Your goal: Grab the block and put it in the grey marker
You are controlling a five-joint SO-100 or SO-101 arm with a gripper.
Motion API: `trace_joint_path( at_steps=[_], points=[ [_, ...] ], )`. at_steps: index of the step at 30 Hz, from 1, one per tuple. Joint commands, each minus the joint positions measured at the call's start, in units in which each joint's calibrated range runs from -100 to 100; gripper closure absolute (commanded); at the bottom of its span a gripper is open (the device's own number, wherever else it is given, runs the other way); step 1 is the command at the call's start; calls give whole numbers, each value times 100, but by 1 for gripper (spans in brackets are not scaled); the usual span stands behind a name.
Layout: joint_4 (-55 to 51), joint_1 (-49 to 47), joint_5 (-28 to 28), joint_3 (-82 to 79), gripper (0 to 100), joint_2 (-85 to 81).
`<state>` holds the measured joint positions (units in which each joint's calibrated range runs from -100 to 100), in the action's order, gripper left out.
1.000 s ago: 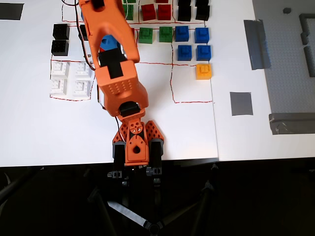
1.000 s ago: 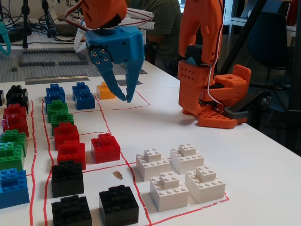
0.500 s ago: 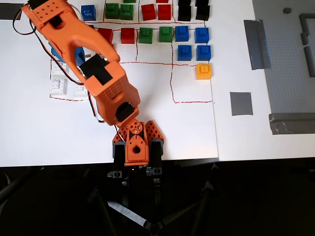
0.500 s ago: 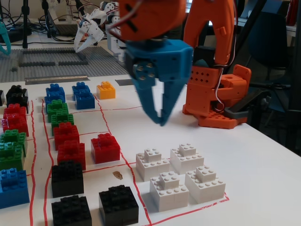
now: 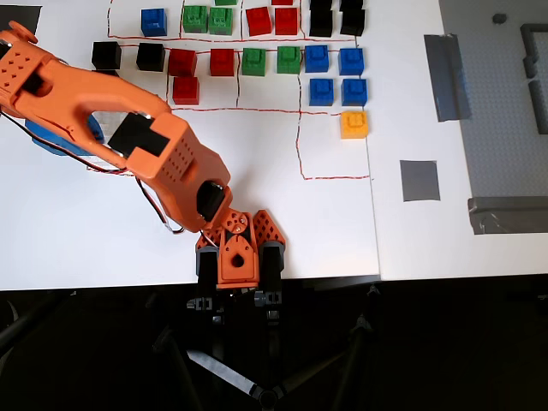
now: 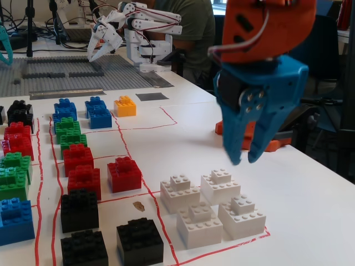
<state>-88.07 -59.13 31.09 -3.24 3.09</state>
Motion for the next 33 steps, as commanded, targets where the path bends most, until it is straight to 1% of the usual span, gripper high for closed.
trace_joint_path(
  at_steps=[1, 3, 12, 21, 33],
  points=[
    [-76, -60, 59, 483, 84, -249],
    [-67, -18, 63, 437, 81, -145],
    [-59, 131, 137, -53, 76, -119],
    [-51, 223, 181, -198, 76, 80],
    [259, 339, 190, -507, 77, 364]
  ],
)
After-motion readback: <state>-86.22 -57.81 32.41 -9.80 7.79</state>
